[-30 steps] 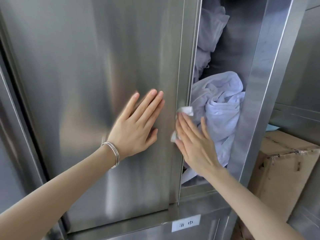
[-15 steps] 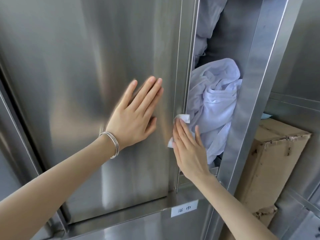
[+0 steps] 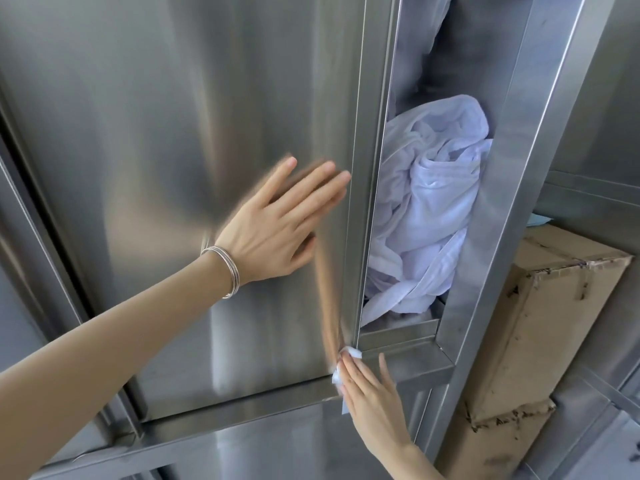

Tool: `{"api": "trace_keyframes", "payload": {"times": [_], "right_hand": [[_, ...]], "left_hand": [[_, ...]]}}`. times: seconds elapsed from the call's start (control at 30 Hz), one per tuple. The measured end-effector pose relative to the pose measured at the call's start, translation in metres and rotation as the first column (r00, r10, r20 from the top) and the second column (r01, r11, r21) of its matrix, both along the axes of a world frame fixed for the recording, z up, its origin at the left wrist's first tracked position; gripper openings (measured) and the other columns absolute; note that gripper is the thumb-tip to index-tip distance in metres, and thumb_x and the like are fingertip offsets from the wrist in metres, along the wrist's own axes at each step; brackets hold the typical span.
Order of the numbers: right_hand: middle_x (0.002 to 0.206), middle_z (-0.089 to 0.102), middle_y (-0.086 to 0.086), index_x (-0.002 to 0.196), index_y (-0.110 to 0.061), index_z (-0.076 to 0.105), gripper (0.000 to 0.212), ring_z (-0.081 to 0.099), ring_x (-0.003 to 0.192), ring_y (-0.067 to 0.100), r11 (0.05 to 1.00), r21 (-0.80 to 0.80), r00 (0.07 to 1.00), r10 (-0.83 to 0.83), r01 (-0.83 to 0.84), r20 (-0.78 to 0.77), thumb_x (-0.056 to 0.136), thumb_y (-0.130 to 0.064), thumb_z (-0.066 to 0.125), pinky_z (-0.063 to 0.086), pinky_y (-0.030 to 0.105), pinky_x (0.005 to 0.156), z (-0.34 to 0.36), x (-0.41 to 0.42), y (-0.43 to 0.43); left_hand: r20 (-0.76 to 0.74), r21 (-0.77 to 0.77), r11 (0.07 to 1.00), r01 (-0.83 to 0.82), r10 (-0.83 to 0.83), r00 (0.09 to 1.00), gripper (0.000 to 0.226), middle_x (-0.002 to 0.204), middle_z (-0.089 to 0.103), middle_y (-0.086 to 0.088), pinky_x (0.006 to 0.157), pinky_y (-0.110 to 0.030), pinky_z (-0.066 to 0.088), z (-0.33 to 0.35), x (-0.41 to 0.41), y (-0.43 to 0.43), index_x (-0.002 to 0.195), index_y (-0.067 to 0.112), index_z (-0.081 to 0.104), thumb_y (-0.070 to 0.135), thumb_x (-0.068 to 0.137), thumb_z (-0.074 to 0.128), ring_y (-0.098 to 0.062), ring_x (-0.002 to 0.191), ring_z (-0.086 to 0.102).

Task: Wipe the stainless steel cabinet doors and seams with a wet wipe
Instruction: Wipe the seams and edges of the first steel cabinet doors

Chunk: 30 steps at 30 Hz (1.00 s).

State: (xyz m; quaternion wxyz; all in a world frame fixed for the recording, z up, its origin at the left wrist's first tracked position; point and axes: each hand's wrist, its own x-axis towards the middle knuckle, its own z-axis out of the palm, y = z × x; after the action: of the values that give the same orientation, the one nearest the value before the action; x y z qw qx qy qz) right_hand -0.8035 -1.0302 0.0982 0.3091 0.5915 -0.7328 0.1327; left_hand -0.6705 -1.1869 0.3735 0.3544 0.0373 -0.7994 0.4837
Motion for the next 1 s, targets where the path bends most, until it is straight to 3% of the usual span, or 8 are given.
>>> {"api": "trace_keyframes", "payload": {"times": [0.07,0.17,0.27,0.37,0.47,0.57,0.8,1.0], "right_hand": [[0.114,0.068,-0.006,0.106,-0.015,0.072,0.041,0.064,0.105,0.009,1.0,0.002,0.994,0.021,-0.022,0.107,0.098,-0.026,0.034,0.05,0.045,0.091,0.001,0.004,0.003],[0.083,0.069,-0.015,0.081,-0.025,0.07,0.008,0.065,0.081,0.006,0.998,-0.034,0.946,0.058,-0.049,0.319,0.074,-0.023,0.072,0.044,0.025,0.07,0.025,0.005,0.0],[0.073,0.066,-0.014,0.071,-0.024,0.062,0.02,0.058,0.065,0.01,0.987,0.159,0.897,-0.048,-0.025,0.439,0.061,-0.009,0.071,0.037,0.023,0.061,0.047,0.0,-0.004],[0.052,0.055,-0.015,0.053,-0.025,0.055,0.035,0.034,0.045,0.009,0.998,0.06,0.912,-0.012,-0.014,0.41,0.03,-0.005,0.072,0.031,0.016,0.052,0.051,-0.007,0.007],[0.065,0.064,-0.023,0.063,-0.029,0.066,0.047,0.054,0.055,0.0,0.991,-0.126,0.895,0.105,-0.056,0.434,0.03,0.004,0.071,0.033,0.017,0.061,0.039,-0.014,0.031],[0.076,0.07,-0.02,0.075,-0.024,0.075,0.05,0.058,0.065,0.002,0.972,-0.237,0.883,0.112,-0.001,0.455,0.037,0.008,0.076,0.037,0.018,0.064,0.035,-0.025,0.045],[0.08,0.066,-0.015,0.077,-0.024,0.072,0.054,0.057,0.07,0.011,0.977,-0.212,0.897,0.099,-0.006,0.43,0.036,0.01,0.082,0.047,0.019,0.06,0.027,-0.059,0.065],[0.092,0.062,-0.01,0.086,-0.022,0.057,0.054,0.054,0.104,0.008,0.962,-0.224,0.883,0.237,-0.155,0.405,0.049,0.014,0.071,0.046,0.015,0.065,0.019,-0.085,0.066]], "left_hand": [[0.052,-0.031,0.999,-0.008,0.01,0.999,0.067,0.16,0.018,-0.005,0.12,-0.05,0.011,-0.003,-0.001,-0.001,0.151,0.007,0.021,0.03,0.09,0.038,-0.023,0.148,0.015],[0.052,-0.031,0.999,-0.027,0.029,0.998,0.067,0.159,0.021,-0.004,0.12,-0.05,0.011,-0.002,-0.002,0.001,0.151,0.007,0.022,0.032,0.091,0.038,-0.024,0.147,0.016],[0.039,-0.047,0.998,-0.042,0.044,0.998,0.067,0.159,0.021,-0.004,0.119,-0.049,0.012,-0.002,-0.004,0.001,0.151,0.008,0.022,0.033,0.092,0.038,-0.024,0.147,0.017],[0.039,-0.059,0.998,-0.036,0.038,0.999,0.066,0.159,0.021,-0.004,0.119,-0.049,0.013,-0.001,-0.011,0.004,0.151,0.008,0.022,0.034,0.092,0.038,-0.023,0.147,0.018],[0.029,-0.062,0.997,-0.034,0.036,0.999,0.066,0.159,0.022,-0.004,0.12,-0.049,0.012,-0.002,-0.02,0.007,0.151,0.008,0.022,0.034,0.092,0.037,-0.023,0.147,0.018],[0.028,-0.05,0.998,-0.028,0.029,0.999,0.066,0.159,0.021,-0.004,0.12,-0.049,0.011,-0.001,-0.033,0.013,0.151,0.007,0.022,0.033,0.092,0.037,-0.024,0.147,0.016],[0.037,-0.055,0.998,-0.038,0.04,0.999,0.067,0.158,0.023,-0.005,0.119,-0.05,0.012,0.0,-0.072,0.033,0.15,0.007,0.025,0.035,0.091,0.038,-0.025,0.146,0.02],[0.042,-0.069,0.997,-0.044,0.047,0.998,0.065,0.158,0.025,-0.006,0.119,-0.05,0.013,0.001,-0.111,0.052,0.149,0.007,0.027,0.034,0.091,0.036,-0.026,0.146,0.021]]}}
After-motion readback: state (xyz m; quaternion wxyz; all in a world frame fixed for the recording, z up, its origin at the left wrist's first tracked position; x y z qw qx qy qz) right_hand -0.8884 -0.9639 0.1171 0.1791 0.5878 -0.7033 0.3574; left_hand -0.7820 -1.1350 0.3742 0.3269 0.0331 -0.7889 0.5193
